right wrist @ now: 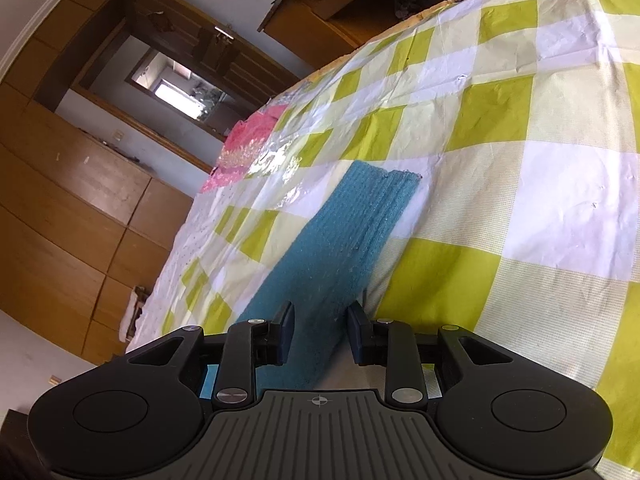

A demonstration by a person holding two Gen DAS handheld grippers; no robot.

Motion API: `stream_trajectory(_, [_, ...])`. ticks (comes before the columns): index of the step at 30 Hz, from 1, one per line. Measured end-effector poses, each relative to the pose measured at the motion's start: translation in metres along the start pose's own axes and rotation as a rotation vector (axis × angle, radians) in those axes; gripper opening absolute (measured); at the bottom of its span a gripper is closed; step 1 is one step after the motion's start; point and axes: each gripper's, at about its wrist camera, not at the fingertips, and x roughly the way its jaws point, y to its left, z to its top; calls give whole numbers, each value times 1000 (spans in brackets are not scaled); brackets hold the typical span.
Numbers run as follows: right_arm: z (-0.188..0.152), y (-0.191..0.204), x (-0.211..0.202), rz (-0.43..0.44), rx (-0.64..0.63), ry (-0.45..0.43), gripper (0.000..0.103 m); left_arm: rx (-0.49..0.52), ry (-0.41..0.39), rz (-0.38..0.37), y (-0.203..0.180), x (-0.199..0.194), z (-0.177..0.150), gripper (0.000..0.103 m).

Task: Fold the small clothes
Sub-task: 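Grasp the sleeve cuff nearest the right tool and lift it, then carry the sleeve across the sweater body toward the left tool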

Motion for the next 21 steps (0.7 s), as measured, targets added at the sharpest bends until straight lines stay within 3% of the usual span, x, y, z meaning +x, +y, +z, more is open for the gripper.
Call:
stream_trajectory(2, [0,4,3,-11,-17,-12,28,-5,3,7,4,-5,-3,103])
stream_trajectory(4, [0,11,6,-42,-46,-14,15,-10,1,13,10,-13,-7,103])
stream_trajectory(6, [-2,21,5,-55,-64,-10,11,-14,-14,23,19,-26,-12,103])
stream_trajectory(11, [-15,75,-13,46,-151,-38,10,-26,-54,69,47,-59,-26,103])
stream_trajectory(15, [-38,144,-26,177,-243,-14,10,-64,-71,92,74,-86,-44,103])
stream_trajectory(21, [-124,258,-26,332,-478,108,10,-120,-94,147,119,-121,-74,103])
